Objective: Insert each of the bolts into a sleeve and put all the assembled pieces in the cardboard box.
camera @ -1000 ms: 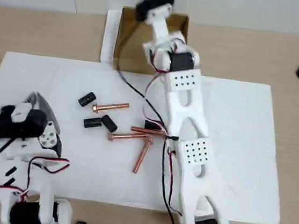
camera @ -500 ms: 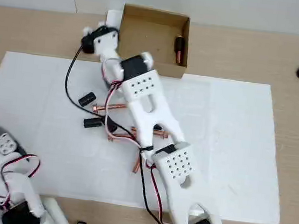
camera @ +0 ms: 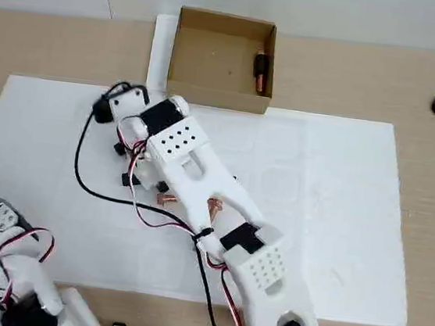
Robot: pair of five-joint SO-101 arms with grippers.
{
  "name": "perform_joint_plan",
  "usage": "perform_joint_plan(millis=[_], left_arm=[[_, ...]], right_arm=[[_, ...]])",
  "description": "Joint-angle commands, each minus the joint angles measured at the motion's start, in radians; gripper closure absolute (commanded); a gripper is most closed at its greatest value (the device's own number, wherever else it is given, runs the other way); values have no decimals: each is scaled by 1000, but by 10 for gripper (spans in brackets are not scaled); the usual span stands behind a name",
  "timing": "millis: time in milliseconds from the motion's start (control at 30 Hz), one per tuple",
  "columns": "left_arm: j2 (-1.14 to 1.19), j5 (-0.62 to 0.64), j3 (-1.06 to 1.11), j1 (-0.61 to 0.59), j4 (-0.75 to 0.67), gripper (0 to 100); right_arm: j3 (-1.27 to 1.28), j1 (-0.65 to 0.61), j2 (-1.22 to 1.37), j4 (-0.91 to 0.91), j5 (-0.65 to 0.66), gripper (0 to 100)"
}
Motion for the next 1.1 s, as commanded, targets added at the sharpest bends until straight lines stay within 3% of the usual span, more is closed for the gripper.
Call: perform_joint_plan(millis=[0, 1067], left_arm=[[-14, 5, -5, -3, 2, 994], [-14, 6, -5, 0, 3, 994]], right_arm=[[60, -5, -91, 5, -14, 854], [64, -36, 140, -317, -8, 857]])
